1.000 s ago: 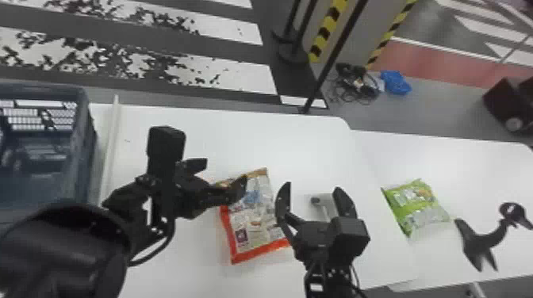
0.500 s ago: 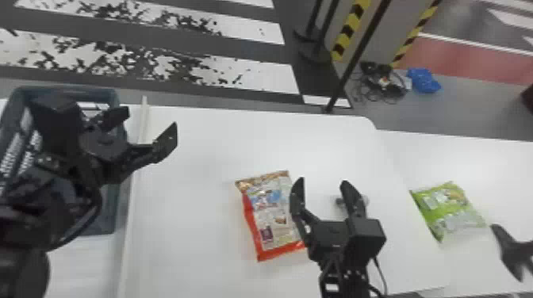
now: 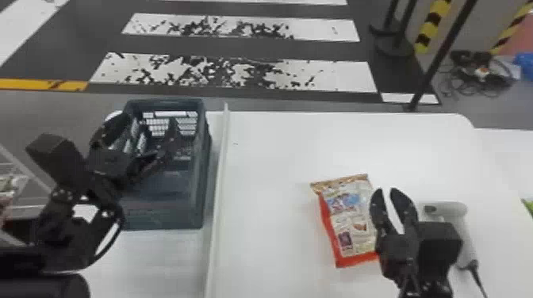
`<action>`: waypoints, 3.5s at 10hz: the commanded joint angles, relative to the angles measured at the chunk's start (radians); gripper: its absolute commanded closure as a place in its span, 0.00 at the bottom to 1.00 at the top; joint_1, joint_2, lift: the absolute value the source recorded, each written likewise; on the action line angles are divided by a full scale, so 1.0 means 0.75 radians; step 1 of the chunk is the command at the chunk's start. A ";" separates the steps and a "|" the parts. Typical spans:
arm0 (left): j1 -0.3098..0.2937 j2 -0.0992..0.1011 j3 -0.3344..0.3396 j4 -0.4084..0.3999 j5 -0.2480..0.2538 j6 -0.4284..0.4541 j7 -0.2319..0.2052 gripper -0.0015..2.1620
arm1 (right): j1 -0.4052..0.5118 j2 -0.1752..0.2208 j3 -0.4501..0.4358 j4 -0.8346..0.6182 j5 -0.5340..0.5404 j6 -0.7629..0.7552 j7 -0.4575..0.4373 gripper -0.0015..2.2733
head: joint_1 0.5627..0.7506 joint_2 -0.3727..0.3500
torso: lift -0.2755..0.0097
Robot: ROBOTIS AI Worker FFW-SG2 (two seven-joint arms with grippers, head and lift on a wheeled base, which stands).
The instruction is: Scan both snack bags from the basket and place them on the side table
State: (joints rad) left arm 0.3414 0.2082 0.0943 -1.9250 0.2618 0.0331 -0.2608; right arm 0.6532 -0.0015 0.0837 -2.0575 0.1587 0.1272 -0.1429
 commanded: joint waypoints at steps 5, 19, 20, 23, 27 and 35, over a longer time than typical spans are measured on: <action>0.128 -0.006 0.079 0.022 0.040 -0.090 -0.023 0.04 | -0.090 0.003 -0.020 0.103 0.020 0.202 0.086 0.99 | 0.70 0.64 | 0.70; 0.144 -0.006 0.081 0.031 0.076 -0.102 -0.057 0.04 | -0.112 0.003 0.058 0.048 0.103 0.288 0.113 0.99 | 0.70 0.64 | 0.70; 0.144 -0.008 0.081 0.033 0.080 -0.102 -0.059 0.04 | -0.120 0.003 0.095 0.078 0.126 0.284 0.115 0.99 | 0.70 0.67 | 0.70; 0.144 -0.010 0.079 0.045 0.083 -0.102 -0.063 0.04 | -0.180 0.003 0.197 0.183 0.181 0.284 0.125 0.99 | 0.70 0.75 | 0.70; 0.144 -0.010 0.081 0.047 0.083 -0.106 -0.065 0.04 | -0.280 0.003 0.269 0.311 0.234 0.312 0.160 0.99 | 0.70 0.85 | 0.70; 0.148 -0.010 0.081 0.051 0.087 -0.110 -0.068 0.04 | -0.374 0.003 0.191 0.434 0.240 0.329 0.160 0.99 | 0.70 0.80 | 0.70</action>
State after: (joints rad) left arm 0.4517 0.2013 0.1553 -1.8868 0.3267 -0.0493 -0.3110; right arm 0.3757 -0.0015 0.2317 -1.7321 0.3382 0.3710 -0.0238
